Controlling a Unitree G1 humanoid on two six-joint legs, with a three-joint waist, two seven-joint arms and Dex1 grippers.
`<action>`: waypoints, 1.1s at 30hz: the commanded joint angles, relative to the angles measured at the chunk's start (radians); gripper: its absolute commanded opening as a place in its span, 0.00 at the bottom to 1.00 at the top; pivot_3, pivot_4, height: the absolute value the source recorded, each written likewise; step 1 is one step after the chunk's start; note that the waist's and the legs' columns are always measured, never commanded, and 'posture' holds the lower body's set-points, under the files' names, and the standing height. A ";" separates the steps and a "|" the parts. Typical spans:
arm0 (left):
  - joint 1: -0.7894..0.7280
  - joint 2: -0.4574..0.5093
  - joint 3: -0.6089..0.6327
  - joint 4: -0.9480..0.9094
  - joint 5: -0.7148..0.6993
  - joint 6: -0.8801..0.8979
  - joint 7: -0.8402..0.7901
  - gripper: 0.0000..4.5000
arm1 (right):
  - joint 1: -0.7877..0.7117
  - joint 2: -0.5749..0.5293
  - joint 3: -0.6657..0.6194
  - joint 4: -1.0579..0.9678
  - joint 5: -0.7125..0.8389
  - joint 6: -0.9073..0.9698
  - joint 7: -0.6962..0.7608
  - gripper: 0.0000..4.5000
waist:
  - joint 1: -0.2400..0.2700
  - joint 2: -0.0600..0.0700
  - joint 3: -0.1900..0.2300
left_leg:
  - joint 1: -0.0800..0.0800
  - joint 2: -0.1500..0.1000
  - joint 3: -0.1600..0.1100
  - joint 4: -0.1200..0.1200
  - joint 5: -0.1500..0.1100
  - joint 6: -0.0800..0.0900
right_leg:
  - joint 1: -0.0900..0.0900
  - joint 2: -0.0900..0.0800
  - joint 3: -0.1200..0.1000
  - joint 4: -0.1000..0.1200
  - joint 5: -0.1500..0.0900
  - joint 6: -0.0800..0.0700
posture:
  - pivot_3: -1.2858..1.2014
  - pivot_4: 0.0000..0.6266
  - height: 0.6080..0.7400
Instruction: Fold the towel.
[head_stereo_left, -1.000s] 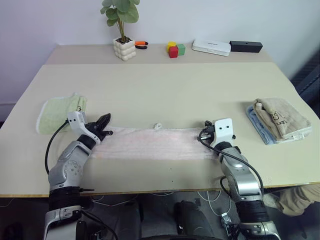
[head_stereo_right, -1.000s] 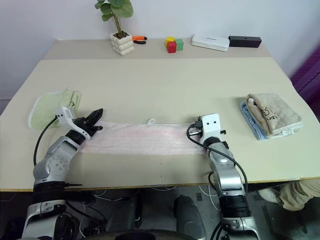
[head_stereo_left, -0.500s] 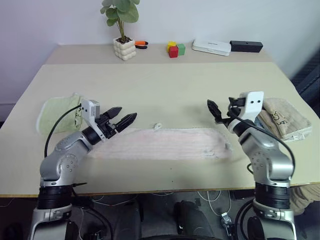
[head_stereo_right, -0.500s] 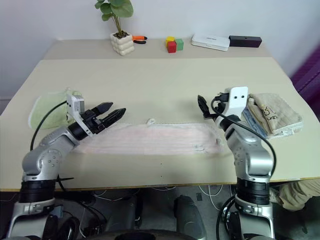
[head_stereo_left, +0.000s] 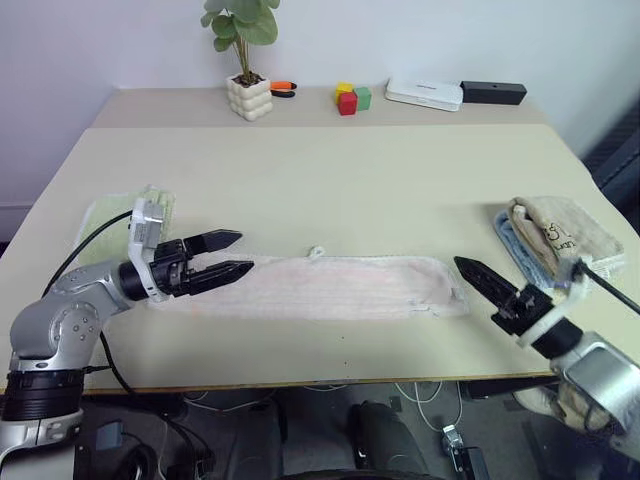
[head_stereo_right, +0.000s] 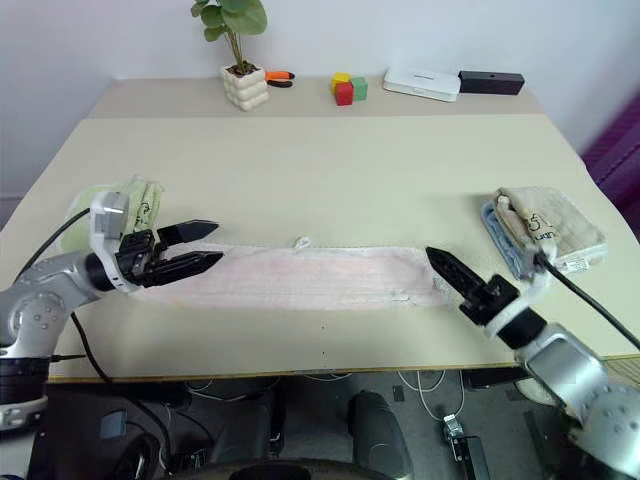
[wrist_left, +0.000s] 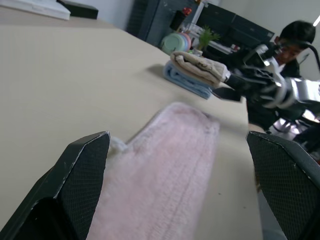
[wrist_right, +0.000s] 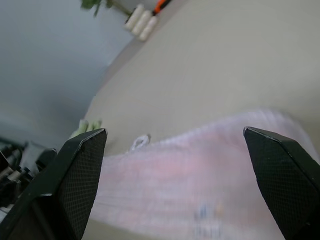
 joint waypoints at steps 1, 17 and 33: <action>-0.032 0.038 0.017 0.054 0.033 -0.057 -0.074 0.99 | 0.098 0.017 0.030 -0.097 0.106 -0.079 -0.073 0.99 | -0.005 0.000 0.000 | 0.000 0.000 0.000 0.000 0.000 0.000 | 0.000 0.000 0.000 0.000 0.000 0.000 | 0.52 0.24 1.00; -0.074 0.153 0.014 0.190 0.017 0.036 -0.331 0.99 | 0.244 -0.007 0.212 -0.073 0.137 -0.263 -0.201 0.99 | 0.016 0.000 0.000 | -0.001 0.001 -0.003 -0.009 0.000 0.000 | -0.004 0.000 -0.004 -0.001 -0.004 -0.004 | 0.52 0.24 1.00; -0.036 0.109 0.056 0.167 0.004 -0.005 -0.293 0.99 | 0.240 -0.147 0.235 0.023 0.167 -0.250 -0.146 0.99 | 0.002 -0.001 -0.001 | 0.000 0.001 -0.002 -0.001 0.000 0.000 | 0.000 0.000 -0.003 0.000 -0.003 -0.005 | 0.52 0.24 1.00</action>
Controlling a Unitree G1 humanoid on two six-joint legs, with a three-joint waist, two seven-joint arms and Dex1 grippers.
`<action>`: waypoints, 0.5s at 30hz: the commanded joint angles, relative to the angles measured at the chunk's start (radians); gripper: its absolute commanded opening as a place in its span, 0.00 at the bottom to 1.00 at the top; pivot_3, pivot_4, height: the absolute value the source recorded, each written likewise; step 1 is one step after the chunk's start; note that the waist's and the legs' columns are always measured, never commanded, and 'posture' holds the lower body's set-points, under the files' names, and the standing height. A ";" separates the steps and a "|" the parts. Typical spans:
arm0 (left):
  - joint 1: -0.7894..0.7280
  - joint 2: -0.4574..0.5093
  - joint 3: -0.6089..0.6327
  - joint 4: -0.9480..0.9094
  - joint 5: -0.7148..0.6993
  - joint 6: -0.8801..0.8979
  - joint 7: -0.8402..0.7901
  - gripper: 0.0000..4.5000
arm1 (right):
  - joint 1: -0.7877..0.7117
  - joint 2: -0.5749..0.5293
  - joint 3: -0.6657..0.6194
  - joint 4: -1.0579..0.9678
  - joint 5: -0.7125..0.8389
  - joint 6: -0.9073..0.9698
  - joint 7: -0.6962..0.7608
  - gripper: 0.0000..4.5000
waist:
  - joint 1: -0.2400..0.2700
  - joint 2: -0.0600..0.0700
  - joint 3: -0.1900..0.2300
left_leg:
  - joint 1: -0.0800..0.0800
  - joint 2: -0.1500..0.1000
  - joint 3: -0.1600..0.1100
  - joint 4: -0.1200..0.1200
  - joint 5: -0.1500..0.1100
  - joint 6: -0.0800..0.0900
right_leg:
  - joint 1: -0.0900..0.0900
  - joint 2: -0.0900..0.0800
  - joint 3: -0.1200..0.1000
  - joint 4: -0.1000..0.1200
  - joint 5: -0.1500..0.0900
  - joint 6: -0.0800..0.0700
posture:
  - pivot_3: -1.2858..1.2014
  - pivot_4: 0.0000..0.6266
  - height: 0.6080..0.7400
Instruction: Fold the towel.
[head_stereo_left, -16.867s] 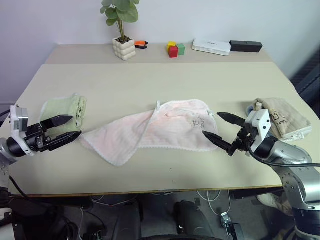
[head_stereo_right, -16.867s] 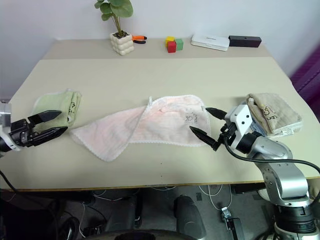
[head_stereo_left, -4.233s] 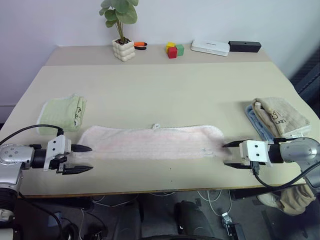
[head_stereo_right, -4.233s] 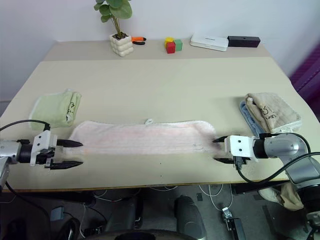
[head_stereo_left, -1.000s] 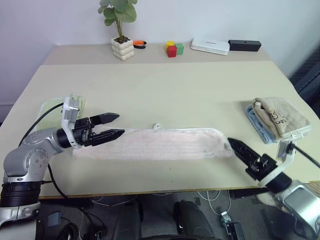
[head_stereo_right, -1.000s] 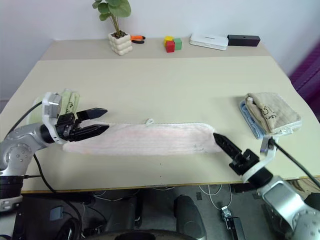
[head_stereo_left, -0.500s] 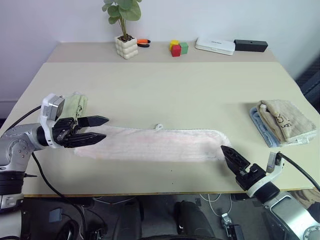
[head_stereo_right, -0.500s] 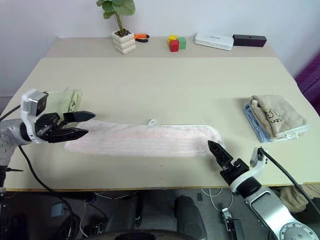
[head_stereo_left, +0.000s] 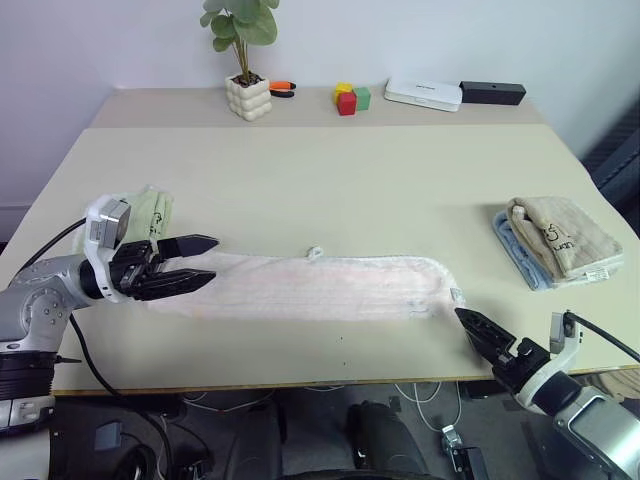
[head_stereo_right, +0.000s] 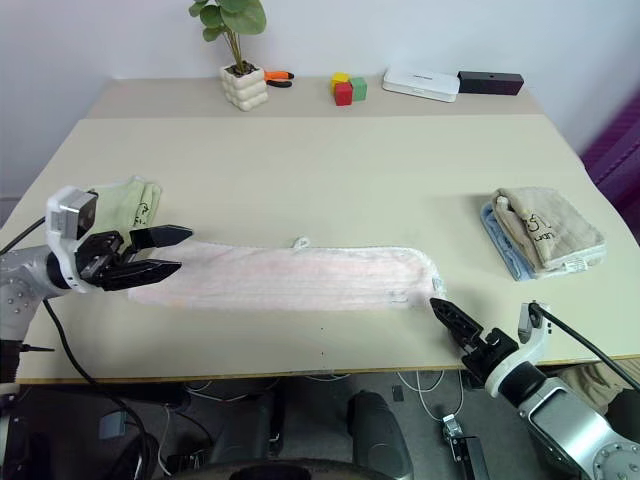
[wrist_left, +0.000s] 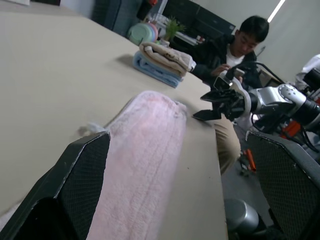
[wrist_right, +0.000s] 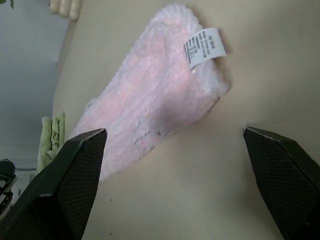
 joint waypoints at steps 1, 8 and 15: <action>0.003 0.003 0.037 -0.019 -0.010 -0.014 -0.001 0.99 | -0.017 0.025 0.037 -0.017 0.015 -0.019 -0.022 0.99 | 0.000 0.000 0.000 | 0.000 0.000 0.000 0.000 0.000 0.000 | 0.000 0.000 0.000 0.000 0.000 0.000 | 0.52 0.24 1.00; -0.004 -0.004 0.045 -0.011 -0.006 -0.025 0.004 0.99 | -0.106 0.062 0.095 0.005 -0.009 -0.062 -0.094 0.99 | -0.003 0.000 0.000 | 0.000 0.000 0.000 0.000 0.000 0.000 | 0.000 0.001 0.000 0.000 0.000 0.000 | 0.52 0.24 1.00; -0.005 -0.006 0.047 -0.012 -0.002 -0.035 0.015 0.99 | -0.173 0.111 0.140 0.048 -0.076 -0.094 -0.121 0.99 | -0.003 -0.001 -0.001 | 0.000 0.000 0.000 0.000 0.000 0.000 | 0.000 0.001 0.000 0.001 0.000 0.000 | 0.52 0.24 1.00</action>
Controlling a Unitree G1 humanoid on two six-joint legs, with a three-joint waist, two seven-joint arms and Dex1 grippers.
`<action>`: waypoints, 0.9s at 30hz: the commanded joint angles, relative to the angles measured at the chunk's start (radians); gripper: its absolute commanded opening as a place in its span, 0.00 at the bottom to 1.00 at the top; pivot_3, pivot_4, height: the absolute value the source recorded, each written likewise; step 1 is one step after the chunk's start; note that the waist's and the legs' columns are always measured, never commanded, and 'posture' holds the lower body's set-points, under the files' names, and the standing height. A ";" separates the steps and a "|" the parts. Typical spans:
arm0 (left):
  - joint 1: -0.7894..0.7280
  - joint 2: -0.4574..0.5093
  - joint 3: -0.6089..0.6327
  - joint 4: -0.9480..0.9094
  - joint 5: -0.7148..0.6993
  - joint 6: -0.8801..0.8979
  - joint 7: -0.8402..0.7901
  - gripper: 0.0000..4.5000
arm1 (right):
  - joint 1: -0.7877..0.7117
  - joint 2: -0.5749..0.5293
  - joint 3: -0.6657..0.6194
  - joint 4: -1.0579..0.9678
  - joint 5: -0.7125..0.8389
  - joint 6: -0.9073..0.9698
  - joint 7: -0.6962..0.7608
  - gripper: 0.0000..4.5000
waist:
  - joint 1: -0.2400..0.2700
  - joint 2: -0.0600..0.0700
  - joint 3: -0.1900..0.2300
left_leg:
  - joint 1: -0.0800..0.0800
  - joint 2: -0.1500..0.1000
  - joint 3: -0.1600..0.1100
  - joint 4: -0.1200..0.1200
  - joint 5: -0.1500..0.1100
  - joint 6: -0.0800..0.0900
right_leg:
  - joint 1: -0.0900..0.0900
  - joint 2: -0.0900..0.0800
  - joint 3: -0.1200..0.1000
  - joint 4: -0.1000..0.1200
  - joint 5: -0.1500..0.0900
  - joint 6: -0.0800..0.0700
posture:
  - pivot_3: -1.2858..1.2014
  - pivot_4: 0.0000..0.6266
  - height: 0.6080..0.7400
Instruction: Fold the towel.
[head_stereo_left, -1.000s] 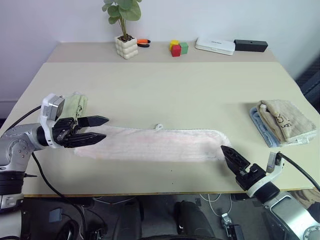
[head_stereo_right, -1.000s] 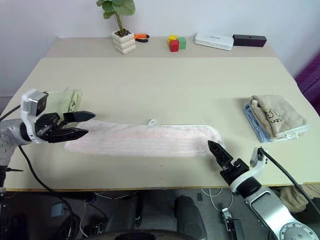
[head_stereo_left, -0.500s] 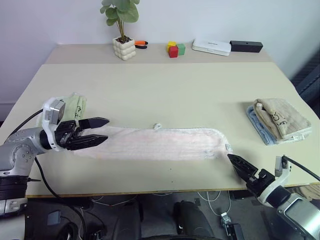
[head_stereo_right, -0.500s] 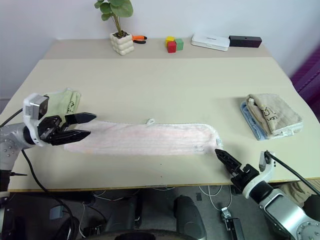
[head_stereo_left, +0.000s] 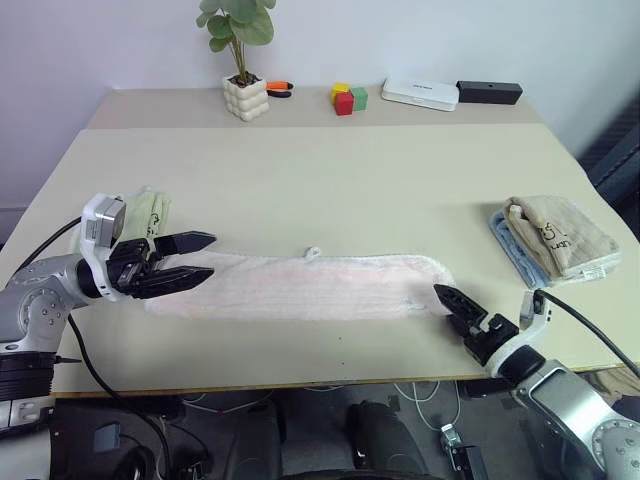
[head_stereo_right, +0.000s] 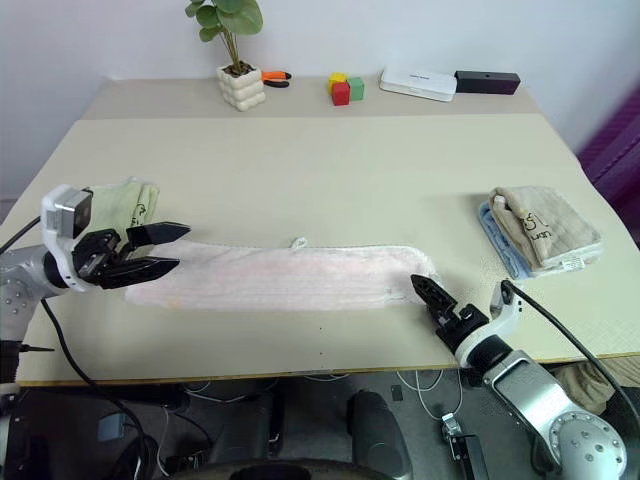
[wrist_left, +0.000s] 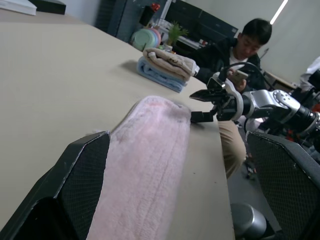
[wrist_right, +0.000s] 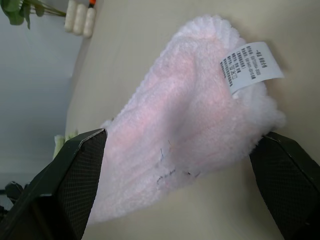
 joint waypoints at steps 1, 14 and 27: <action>-0.004 0.001 0.035 -0.015 -0.003 -0.019 0.006 0.99 | -0.010 0.022 0.022 0.032 -0.040 -0.009 -0.008 0.99 | -0.001 -0.001 0.000 | 0.000 0.000 0.000 0.000 0.000 0.000 | 0.000 0.000 0.000 0.000 0.000 0.000 | 0.52 0.24 1.00; 0.017 -0.009 0.042 -0.035 -0.008 -0.027 0.027 1.00 | -0.077 0.074 0.005 0.081 -0.083 -0.037 -0.046 0.02 | -0.002 -0.008 -0.005 | 0.001 0.000 0.000 0.000 0.000 0.000 | 0.001 0.000 0.000 0.000 0.000 0.000 | 0.52 0.24 1.00; 0.005 -0.017 0.037 -0.010 0.006 -0.058 0.032 1.00 | -0.141 -0.057 -0.075 0.041 -0.256 -0.055 0.043 0.02 | 0.002 -0.005 -0.003 | 0.000 -0.001 0.001 0.000 0.000 0.000 | 0.000 -0.001 0.000 0.000 0.000 0.000 | 0.52 0.24 1.00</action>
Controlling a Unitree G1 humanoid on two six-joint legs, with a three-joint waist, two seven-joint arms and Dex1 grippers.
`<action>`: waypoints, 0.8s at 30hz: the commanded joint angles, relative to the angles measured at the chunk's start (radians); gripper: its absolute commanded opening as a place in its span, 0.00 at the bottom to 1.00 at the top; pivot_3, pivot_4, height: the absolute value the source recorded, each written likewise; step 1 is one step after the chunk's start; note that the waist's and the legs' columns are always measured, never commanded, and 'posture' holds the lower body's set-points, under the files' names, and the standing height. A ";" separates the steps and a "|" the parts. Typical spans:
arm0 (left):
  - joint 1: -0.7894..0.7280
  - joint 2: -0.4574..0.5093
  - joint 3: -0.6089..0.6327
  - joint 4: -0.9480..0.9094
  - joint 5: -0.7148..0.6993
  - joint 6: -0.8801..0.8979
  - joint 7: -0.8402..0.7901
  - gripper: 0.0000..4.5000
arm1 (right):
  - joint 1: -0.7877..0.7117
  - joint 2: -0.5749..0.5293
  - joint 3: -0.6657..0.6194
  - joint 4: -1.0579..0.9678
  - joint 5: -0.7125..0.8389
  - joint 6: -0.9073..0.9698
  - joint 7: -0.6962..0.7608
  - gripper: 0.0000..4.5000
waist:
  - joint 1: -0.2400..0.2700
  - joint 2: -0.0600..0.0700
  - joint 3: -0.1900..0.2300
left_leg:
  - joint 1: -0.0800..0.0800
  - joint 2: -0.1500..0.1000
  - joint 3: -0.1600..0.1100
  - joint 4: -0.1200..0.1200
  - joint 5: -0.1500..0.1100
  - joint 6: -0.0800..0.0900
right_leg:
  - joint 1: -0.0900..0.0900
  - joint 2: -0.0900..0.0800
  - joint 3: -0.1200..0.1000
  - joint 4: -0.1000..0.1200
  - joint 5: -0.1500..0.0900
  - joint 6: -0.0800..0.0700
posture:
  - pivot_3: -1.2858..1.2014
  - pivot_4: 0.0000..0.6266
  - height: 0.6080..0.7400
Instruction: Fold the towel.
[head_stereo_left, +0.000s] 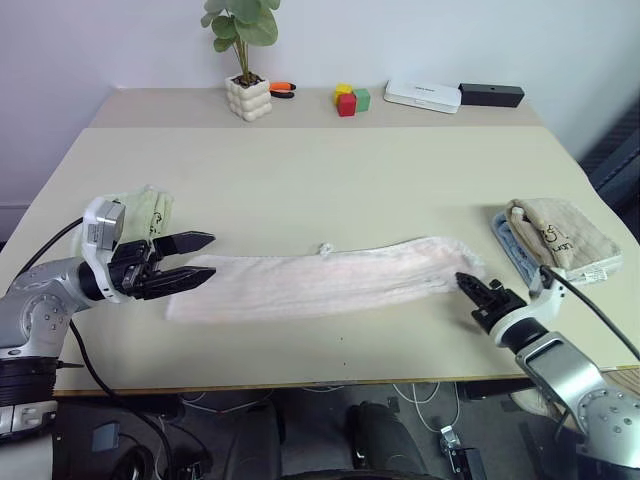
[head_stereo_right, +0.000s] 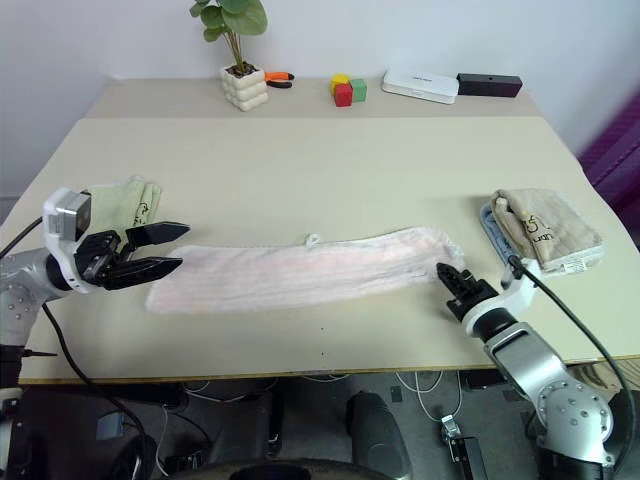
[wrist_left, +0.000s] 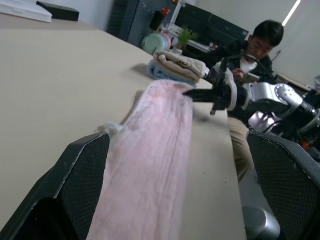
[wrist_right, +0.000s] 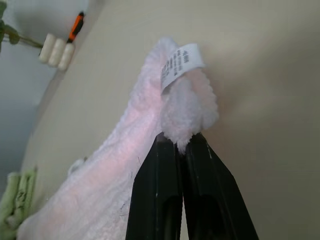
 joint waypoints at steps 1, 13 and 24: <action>-0.019 0.003 0.028 0.000 0.000 -0.020 0.000 1.00 | 0.002 -0.055 -0.027 -0.037 -0.057 0.007 0.071 0.02 | -0.001 0.000 0.000 | 0.000 0.000 0.000 0.000 0.000 0.000 | 0.000 0.000 0.000 0.000 0.000 0.000 | 0.52 0.24 1.00; -0.018 0.008 0.028 0.018 0.012 -0.037 -0.008 1.00 | -0.019 -0.228 0.164 -0.257 -0.442 -0.014 0.397 0.02 | 0.000 0.001 0.001 | 0.000 0.000 0.000 0.001 0.000 0.000 | 0.000 0.000 0.000 0.000 0.000 0.000 | 0.52 0.24 1.00; -0.002 0.006 0.034 -0.006 0.003 -0.035 0.002 1.00 | -0.222 -0.198 0.389 -0.327 -0.591 0.047 0.450 0.02 | 0.002 0.001 0.001 | 0.000 0.000 0.000 0.001 0.000 0.000 | -0.001 0.001 0.000 0.000 0.000 0.000 | 0.52 0.24 1.00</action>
